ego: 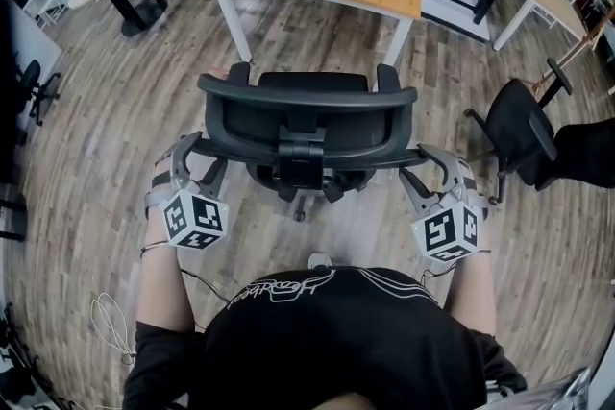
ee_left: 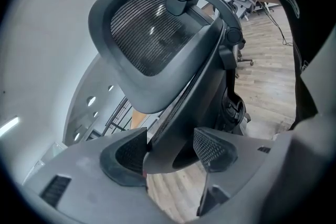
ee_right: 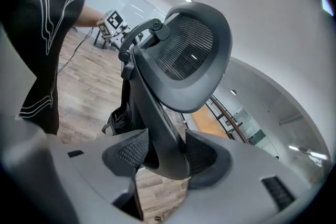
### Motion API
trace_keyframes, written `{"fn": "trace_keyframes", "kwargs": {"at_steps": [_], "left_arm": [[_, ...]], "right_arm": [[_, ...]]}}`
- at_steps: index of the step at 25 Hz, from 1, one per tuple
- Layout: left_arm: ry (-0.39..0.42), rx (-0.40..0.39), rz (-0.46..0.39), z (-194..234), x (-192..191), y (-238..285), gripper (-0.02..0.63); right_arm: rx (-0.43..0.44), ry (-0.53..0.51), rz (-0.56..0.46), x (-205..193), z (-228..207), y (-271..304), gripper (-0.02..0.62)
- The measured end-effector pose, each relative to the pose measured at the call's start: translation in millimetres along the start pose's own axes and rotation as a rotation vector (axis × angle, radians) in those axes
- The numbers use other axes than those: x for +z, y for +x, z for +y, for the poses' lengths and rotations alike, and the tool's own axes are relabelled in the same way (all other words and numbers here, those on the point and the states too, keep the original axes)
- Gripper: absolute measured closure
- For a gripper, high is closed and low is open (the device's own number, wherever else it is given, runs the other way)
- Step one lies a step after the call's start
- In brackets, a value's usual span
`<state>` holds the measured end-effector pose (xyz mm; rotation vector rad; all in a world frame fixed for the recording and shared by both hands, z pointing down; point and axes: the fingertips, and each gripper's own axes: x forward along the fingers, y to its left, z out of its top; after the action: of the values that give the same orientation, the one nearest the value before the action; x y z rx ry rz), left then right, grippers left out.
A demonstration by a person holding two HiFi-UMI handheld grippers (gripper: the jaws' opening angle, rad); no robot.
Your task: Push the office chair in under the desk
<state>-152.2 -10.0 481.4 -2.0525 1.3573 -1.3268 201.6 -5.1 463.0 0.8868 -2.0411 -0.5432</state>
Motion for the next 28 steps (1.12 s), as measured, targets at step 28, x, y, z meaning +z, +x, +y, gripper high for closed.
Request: {"fn": "trace_keyframes", "kwargs": {"at_steps": [28], "left_arm": [[0.042,-0.019,-0.031,122.6,31.1,175.3,0.341]], "right_arm": [[-0.045,0.05,0.059,10.7,-125.1,149.8,0.345]]}}
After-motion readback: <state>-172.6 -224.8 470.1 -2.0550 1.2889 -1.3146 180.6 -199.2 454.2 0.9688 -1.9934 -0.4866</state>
